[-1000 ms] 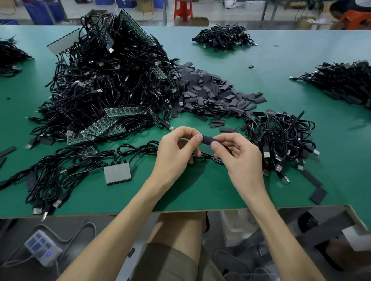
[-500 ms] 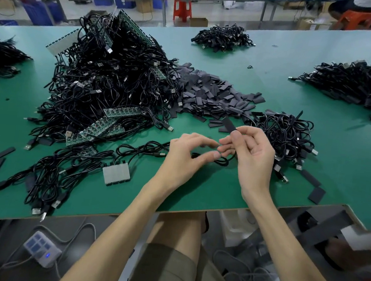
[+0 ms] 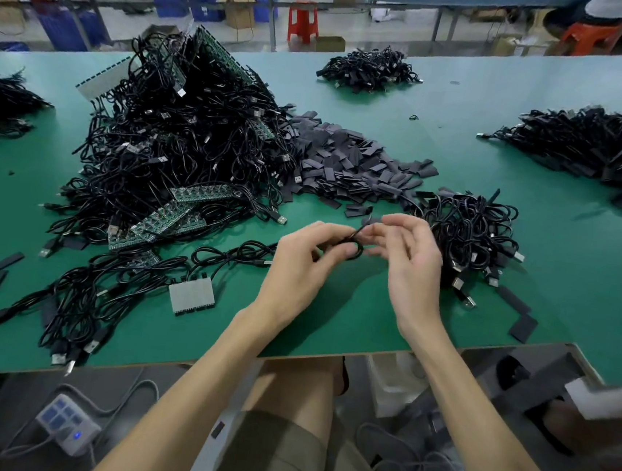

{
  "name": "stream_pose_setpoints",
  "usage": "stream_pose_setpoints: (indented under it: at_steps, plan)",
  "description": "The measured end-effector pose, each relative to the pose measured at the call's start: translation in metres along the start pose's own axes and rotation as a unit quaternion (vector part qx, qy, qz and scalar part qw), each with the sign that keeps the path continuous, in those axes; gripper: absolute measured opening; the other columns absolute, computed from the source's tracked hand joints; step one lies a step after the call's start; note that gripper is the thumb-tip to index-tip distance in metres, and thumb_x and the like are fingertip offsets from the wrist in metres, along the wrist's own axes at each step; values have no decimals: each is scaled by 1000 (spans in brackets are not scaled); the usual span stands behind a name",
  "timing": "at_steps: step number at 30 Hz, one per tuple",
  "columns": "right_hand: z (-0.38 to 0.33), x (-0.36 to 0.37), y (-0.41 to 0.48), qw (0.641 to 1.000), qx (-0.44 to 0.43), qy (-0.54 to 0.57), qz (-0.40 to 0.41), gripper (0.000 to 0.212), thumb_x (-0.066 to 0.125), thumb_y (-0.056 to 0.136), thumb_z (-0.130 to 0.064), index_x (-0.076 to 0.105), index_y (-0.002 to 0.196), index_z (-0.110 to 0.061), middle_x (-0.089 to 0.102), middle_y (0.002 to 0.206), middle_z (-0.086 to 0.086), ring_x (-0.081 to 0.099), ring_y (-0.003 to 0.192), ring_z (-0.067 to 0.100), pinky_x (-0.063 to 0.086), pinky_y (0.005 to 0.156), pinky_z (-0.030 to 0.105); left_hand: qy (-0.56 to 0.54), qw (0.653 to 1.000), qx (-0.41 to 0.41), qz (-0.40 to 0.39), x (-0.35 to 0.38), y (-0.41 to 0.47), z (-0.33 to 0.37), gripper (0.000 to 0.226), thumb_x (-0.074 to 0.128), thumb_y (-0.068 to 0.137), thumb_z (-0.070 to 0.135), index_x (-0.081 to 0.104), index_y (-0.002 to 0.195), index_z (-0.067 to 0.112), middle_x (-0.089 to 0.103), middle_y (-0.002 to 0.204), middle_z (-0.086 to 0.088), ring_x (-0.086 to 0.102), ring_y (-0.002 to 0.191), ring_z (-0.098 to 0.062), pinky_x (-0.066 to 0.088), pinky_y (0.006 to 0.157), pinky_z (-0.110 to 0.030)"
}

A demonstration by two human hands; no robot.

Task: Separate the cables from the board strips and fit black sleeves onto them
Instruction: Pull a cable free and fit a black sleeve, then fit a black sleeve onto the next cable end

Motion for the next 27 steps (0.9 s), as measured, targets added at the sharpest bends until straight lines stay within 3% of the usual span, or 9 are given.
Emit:
stream_pose_setpoints:
  at_steps: [2, 5, 9, 12, 15, 18, 21, 24, 27]
  plan:
    - [5, 7, -1, 998, 15, -39, -42, 14, 46, 109, -9, 60, 109, -11, 76, 91, 7, 76, 84, 21, 60, 73, 31, -47, 999, -19, 15, -4, 8, 5, 18, 74, 92, 14, 76, 107, 23, 74, 90, 9, 64, 74, -12, 54, 71, -39]
    - [9, 18, -5, 990, 30, -87, -107, 15, 50, 108, -12, 63, 102, -16, 77, 84, 3, 75, 75, 18, 59, 70, 29, -93, 995, -26, 27, -5, 29, 22, 16, 74, 91, 11, 78, 104, 20, 75, 82, 8, 61, 68, -10, 52, 67, -29]
    - [10, 23, -9, 980, 61, -114, -152, 10, 57, 106, -16, 64, 102, -9, 74, 80, 0, 72, 73, 18, 59, 74, 32, -148, 987, -46, 29, 9, 58, 45, 17, 77, 90, 17, 79, 106, 12, 78, 91, -6, 64, 76, -13, 59, 77, -40]
    - [5, 25, -11, 972, 54, -148, -172, 10, 55, 104, -4, 63, 100, -1, 69, 74, 1, 66, 64, 1, 49, 66, 14, -154, 986, -63, 7, 36, 79, 57, 17, 81, 87, 21, 79, 101, 11, 75, 84, -11, 62, 72, -13, 55, 72, -37]
    - [4, 25, -11, 962, 61, -202, -173, 31, 47, 98, 12, 56, 82, -13, 59, 65, -4, 58, 51, -10, 40, 51, 4, -128, 986, -94, -47, 66, 95, 59, 23, 83, 85, 23, 78, 103, 8, 65, 74, -5, 56, 65, -11, 47, 65, -25]
    - [8, 25, -9, 958, 77, -211, -178, 22, 51, 98, 7, 59, 88, -11, 64, 65, -8, 61, 56, -8, 41, 56, 7, -158, 969, -158, -106, 86, 95, 47, 38, 78, 90, 15, 68, 122, -3, 72, 96, -15, 71, 75, -20, 63, 74, -33]
    - [9, 24, -9, 956, 64, -211, -191, 15, 56, 98, -2, 63, 89, -12, 70, 64, -13, 67, 65, -2, 47, 63, 11, -154, 967, -162, -123, 81, 87, 36, 32, 72, 94, 9, 67, 124, -2, 74, 108, -19, 76, 94, -30, 62, 86, -42]
    - [10, 25, -9, 966, 57, -162, -192, 11, 59, 100, -8, 65, 95, -15, 75, 76, -7, 71, 71, 11, 57, 74, 26, -84, 986, -109, -90, 52, 87, 28, 24, 72, 93, 8, 74, 117, 6, 76, 103, -8, 73, 89, -17, 62, 82, -35]
    - [12, 26, -10, 972, 63, -133, -184, 13, 61, 101, -10, 68, 104, -21, 77, 85, 0, 73, 76, 17, 58, 75, 31, 39, 994, -83, -60, 16, 82, 16, 22, 73, 91, 6, 77, 112, 11, 73, 95, 1, 64, 80, -9, 54, 80, -21]
Point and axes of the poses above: each hand's wrist, its own y-axis towards the middle knuckle, its own x-axis out of the palm, z = x × y, the point moved 6 cm from there along y, towards the middle knuckle
